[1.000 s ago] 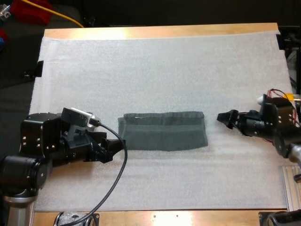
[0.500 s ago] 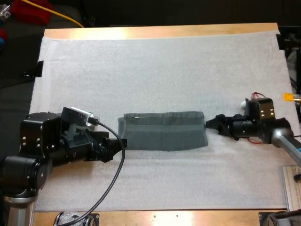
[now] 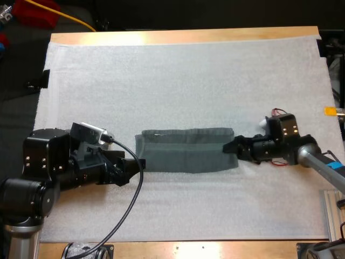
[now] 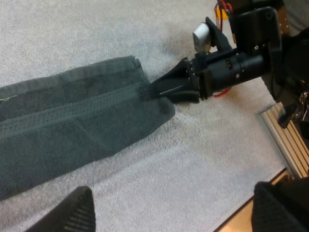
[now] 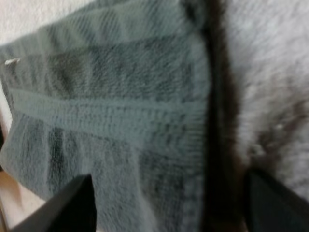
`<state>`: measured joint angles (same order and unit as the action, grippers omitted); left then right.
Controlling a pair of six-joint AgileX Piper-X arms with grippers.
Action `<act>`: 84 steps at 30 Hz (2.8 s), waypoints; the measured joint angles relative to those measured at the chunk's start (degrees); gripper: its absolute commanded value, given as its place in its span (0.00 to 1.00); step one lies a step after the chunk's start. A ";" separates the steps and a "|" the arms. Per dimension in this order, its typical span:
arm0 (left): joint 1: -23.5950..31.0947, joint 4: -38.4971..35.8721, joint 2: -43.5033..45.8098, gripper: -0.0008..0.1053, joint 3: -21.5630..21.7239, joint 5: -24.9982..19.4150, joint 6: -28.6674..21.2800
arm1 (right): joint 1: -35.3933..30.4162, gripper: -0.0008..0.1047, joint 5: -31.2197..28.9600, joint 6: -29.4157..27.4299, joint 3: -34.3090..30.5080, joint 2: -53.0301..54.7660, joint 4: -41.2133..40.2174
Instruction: Pick towel from pile, fold and stack
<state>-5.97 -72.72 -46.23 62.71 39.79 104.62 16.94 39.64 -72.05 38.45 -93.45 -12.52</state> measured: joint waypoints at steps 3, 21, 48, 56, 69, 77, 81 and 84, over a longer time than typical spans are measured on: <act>0.00 0.00 0.00 0.62 0.00 0.00 0.00 | 1.79 0.62 -0.11 1.08 0.09 -0.28 1.02; 0.00 -0.47 0.00 0.62 -1.23 0.06 0.00 | 3.85 0.01 -8.95 3.46 -0.36 3.69 -5.64; -0.10 -0.51 0.00 0.62 -3.52 3.07 0.00 | 3.85 0.01 -55.24 -19.28 6.40 22.70 -45.06; -0.10 -0.51 0.00 0.62 -3.52 3.21 0.07 | 3.85 0.01 -50.86 -19.88 9.31 22.70 -46.59; -0.10 -0.51 0.00 0.62 -3.52 3.35 0.13 | 10.68 0.01 -26.00 -8.88 9.32 22.70 -37.02; -0.10 -0.51 0.00 0.62 -3.52 3.35 0.13 | 17.58 0.01 -25.10 0.44 9.45 17.59 -28.65; -0.10 -0.51 0.00 0.62 -3.52 4.03 0.13 | 17.98 0.01 -24.87 2.45 9.45 14.19 -26.99; -0.10 -0.51 0.00 0.62 -3.52 4.65 0.13 | 17.98 0.01 -24.88 2.63 9.45 12.18 -25.59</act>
<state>-6.08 -73.24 -46.23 59.19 44.44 104.75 34.92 14.77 -69.42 47.90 -81.27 -38.11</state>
